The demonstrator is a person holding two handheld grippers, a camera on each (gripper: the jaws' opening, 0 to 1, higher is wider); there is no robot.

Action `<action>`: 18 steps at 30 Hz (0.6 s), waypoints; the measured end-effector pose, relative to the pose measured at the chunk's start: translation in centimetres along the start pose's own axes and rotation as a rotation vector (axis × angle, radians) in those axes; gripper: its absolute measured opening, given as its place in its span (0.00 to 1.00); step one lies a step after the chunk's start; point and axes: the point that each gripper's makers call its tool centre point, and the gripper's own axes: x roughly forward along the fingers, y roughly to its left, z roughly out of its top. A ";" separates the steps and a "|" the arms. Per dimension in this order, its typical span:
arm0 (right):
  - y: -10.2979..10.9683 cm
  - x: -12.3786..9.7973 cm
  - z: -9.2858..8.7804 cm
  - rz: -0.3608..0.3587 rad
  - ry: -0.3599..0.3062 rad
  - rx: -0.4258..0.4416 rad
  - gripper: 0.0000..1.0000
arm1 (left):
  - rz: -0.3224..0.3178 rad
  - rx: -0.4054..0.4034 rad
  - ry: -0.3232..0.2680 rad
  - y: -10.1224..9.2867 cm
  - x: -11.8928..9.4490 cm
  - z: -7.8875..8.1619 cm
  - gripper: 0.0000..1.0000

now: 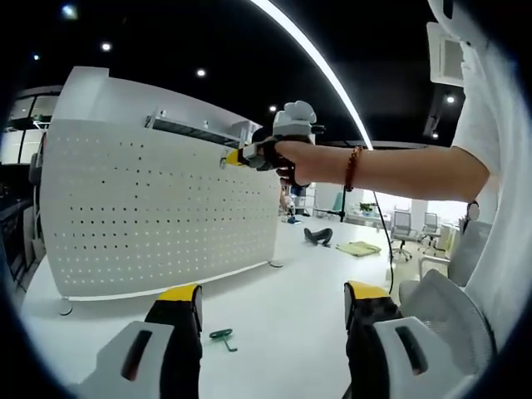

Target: Insert the hook assembly into the mounting plate slot until the hook locks in place.

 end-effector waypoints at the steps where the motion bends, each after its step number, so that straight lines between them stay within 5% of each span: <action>1: 0.0 0.1 0.0 0.000 0.001 0.001 0.01 | 0.003 -0.003 -0.001 0.1 -0.1 0.0 0.71; 18: -0.5 1.9 0.5 -0.019 0.005 0.010 0.01 | 0.017 -0.005 0.012 0.3 -0.7 -0.3 0.74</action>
